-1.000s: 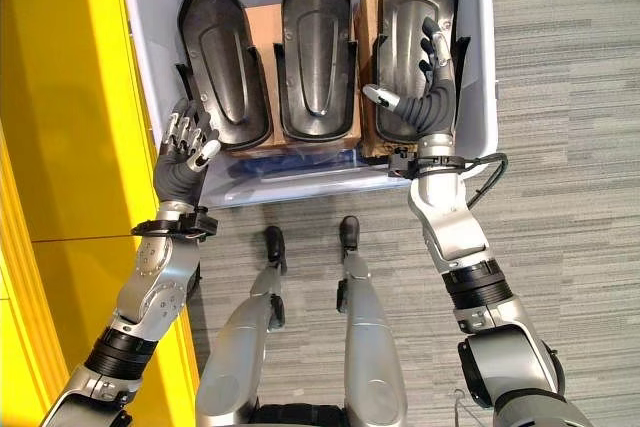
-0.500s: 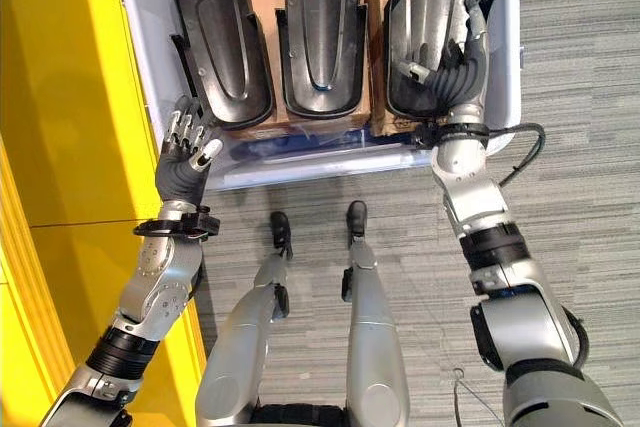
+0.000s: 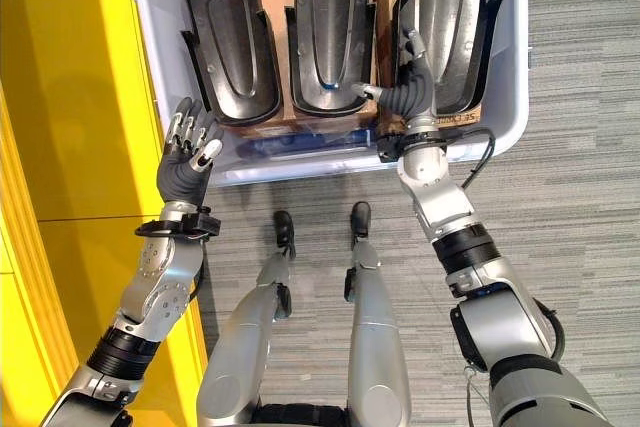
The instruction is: Move parts from the plastic box to the shelf.
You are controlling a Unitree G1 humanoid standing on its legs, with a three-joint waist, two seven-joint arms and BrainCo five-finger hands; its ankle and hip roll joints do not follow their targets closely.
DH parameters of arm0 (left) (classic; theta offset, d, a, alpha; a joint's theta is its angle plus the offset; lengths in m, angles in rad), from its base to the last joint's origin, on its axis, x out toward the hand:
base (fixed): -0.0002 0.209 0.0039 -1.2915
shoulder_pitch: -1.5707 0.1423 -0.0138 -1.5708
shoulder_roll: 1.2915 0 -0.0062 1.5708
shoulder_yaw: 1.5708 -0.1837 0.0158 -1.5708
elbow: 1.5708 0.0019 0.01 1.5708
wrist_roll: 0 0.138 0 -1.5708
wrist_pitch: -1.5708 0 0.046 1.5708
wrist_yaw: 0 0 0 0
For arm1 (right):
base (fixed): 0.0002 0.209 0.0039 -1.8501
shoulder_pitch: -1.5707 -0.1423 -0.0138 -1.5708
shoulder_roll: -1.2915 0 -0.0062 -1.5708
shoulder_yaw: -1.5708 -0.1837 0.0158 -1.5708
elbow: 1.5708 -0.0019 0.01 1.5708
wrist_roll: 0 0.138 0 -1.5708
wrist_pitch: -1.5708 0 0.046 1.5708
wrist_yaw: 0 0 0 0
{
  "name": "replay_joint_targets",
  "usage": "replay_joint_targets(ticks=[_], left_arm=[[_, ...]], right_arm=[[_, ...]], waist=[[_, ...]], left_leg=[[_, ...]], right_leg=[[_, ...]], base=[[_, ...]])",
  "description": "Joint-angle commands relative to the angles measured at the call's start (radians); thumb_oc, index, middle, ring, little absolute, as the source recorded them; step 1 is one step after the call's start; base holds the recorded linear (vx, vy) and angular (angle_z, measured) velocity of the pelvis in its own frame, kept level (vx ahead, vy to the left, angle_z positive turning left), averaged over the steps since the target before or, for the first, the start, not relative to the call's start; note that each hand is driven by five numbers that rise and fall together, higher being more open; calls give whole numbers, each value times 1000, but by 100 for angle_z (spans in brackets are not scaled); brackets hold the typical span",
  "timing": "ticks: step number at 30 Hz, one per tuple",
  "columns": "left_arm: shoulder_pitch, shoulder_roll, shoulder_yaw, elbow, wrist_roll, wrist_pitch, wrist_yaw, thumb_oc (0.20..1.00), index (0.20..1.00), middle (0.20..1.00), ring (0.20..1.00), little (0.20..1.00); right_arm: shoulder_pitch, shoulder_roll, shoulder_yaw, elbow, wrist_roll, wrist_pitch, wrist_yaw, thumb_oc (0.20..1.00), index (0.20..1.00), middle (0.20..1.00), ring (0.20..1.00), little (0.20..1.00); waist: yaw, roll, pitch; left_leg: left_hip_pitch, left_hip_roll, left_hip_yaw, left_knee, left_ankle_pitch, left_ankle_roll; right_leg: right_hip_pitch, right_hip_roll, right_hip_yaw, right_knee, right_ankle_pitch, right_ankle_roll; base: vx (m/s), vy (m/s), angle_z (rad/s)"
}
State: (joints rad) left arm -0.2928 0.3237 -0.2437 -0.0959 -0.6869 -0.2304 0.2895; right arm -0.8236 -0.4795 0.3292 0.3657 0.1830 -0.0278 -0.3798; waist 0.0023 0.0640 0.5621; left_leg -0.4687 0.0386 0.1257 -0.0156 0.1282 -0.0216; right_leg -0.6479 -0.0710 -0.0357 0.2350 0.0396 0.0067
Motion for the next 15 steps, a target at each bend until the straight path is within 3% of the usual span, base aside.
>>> replay_joint_targets(ticks=[1,15], left_arm=[[23,4,10,-68,9,-52,7,1000,1000,1000,1000,1000],[24,-3,18,-69,15,-51,10,1000,1000,1000,1000,1000]], right_arm=[[-8,-2,22,-56,7,-37,18,1000,1000,1000,1000,1000],[63,32,49,-95,-15,-31,61,1000,1000,1000,1000,1000]], waist=[[-19,10,-42],[-20,13,-42]], left_leg=[[14,36,-41,59,-63,-37],[21,32,-48,55,-66,-36]], right_leg=[[37,-110,-22,-34,-10,124],[42,-113,-22,-30,-15,126]], base=[[0,0,0],[0,0,0]])
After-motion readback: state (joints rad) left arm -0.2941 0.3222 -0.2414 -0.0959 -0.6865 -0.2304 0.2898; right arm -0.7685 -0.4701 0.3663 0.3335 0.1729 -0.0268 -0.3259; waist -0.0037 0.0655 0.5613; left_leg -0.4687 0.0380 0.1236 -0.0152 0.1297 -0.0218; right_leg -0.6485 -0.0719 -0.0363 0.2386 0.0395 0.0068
